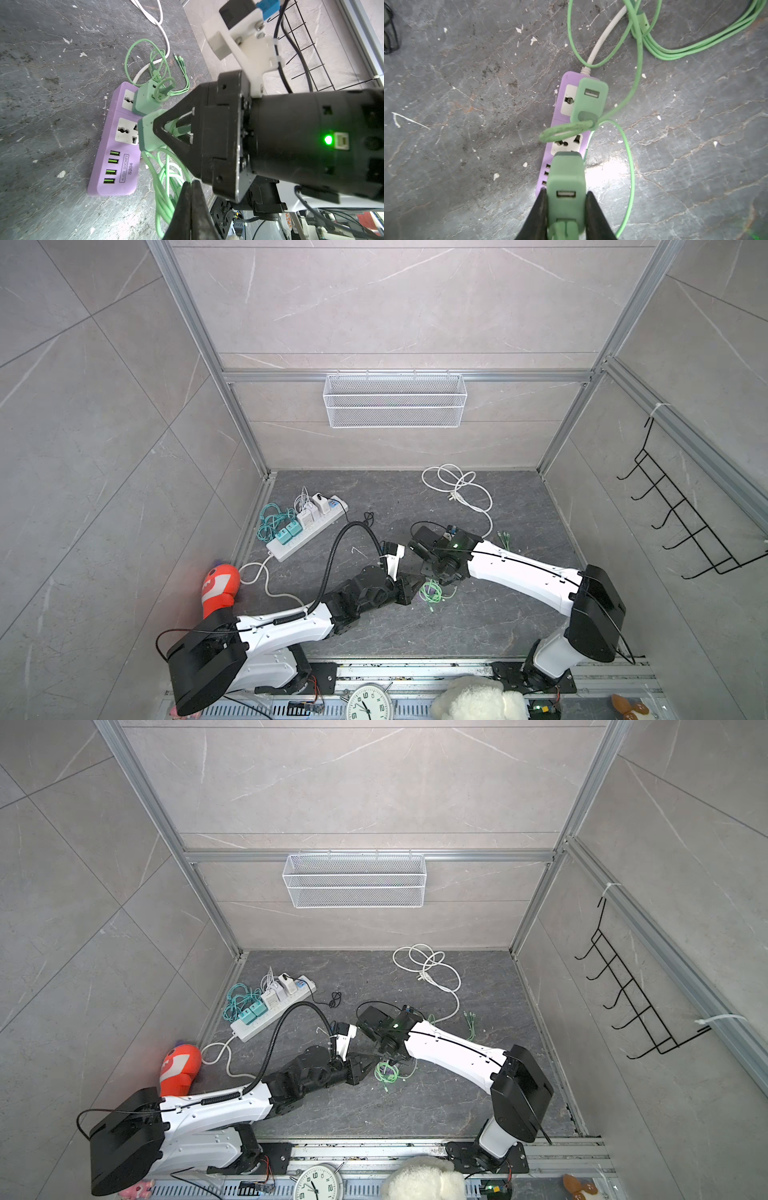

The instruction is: Insert the plug

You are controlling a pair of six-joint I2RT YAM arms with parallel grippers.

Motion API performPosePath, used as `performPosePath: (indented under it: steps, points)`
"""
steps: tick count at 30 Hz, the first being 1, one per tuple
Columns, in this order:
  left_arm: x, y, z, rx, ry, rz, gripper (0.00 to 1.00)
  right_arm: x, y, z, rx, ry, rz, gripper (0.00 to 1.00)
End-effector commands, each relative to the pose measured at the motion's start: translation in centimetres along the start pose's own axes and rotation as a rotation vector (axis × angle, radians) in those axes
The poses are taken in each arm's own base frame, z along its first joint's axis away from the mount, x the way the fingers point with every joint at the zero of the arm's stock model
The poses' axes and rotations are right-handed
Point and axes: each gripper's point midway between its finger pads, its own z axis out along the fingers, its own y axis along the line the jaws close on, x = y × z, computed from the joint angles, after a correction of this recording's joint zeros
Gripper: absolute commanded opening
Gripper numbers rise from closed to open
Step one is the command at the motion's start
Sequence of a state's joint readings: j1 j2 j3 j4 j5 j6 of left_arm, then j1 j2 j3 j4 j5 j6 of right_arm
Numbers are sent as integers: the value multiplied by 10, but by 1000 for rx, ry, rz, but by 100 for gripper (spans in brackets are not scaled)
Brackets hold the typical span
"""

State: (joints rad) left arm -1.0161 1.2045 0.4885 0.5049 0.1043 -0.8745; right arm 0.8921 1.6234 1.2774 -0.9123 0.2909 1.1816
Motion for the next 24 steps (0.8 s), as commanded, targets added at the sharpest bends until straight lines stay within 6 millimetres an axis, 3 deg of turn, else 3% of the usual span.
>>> performPosePath:
  steps: [1, 24]
  points:
    - [-10, -22, 4, 81, -19, 25, 0, 0, -6, 5, 36, 29, -6, 0]
    - [-14, -19, 14, 76, -31, 41, 0, -1, -11, 43, 66, 58, 69, 0]
